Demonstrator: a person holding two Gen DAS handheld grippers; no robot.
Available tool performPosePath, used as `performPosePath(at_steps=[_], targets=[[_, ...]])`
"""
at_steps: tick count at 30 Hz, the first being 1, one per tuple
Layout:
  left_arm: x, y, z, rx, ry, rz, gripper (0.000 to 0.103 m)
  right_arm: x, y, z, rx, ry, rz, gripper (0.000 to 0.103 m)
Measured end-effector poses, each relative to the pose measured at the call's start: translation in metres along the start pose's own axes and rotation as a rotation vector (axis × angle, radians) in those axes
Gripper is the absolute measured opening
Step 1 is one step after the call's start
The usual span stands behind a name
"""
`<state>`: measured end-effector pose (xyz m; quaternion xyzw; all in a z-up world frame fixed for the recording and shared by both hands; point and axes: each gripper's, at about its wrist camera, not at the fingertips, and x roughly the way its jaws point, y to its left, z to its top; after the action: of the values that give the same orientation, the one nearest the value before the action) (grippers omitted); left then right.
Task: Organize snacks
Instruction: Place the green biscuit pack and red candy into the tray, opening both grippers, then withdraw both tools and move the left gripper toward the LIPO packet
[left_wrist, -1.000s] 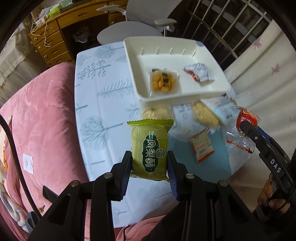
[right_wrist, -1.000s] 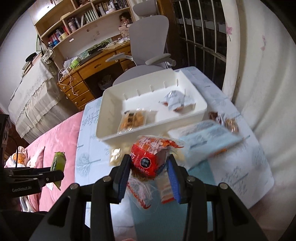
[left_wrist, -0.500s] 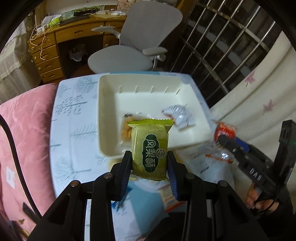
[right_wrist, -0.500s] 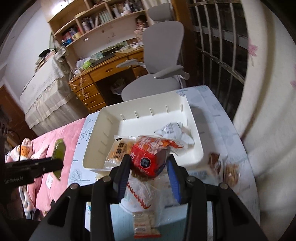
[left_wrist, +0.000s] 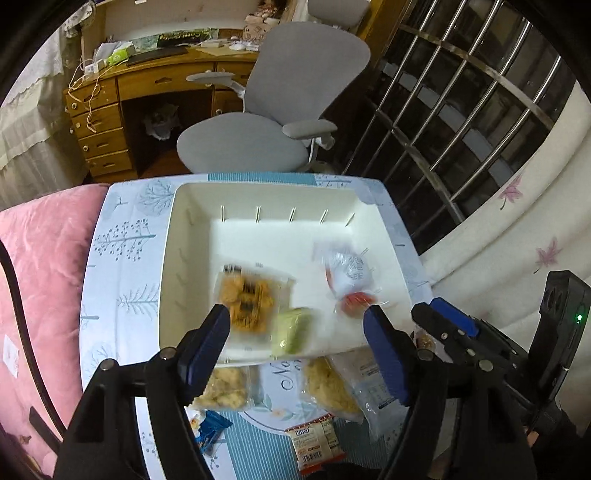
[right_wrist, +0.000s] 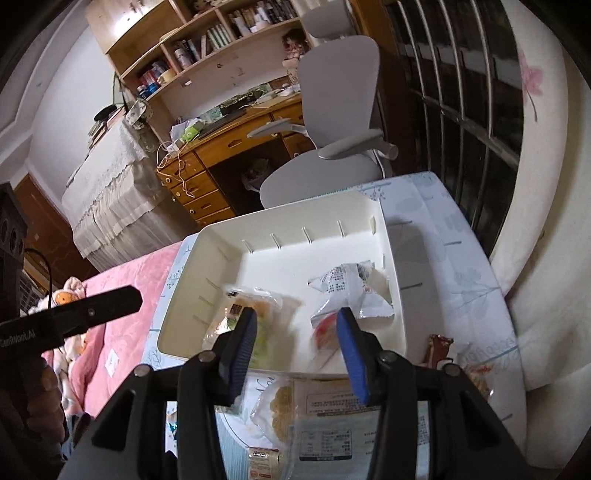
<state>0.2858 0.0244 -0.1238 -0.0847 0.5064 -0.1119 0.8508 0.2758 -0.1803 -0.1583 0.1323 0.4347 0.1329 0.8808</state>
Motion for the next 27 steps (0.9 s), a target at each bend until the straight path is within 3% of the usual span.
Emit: performPosePath(at_steps=[15,27], targets=[[-0.016,0.007,-0.030,0.017,0.082,0.040,0.078,-0.008,-0.026,-0.017,0.191,0.015,0.016,0.045],[-0.064,0.025,-0.082,0.053,0.071,0.025,0.084,-0.045,-0.014,-0.058,0.283,0.007,-0.042,0.046]])
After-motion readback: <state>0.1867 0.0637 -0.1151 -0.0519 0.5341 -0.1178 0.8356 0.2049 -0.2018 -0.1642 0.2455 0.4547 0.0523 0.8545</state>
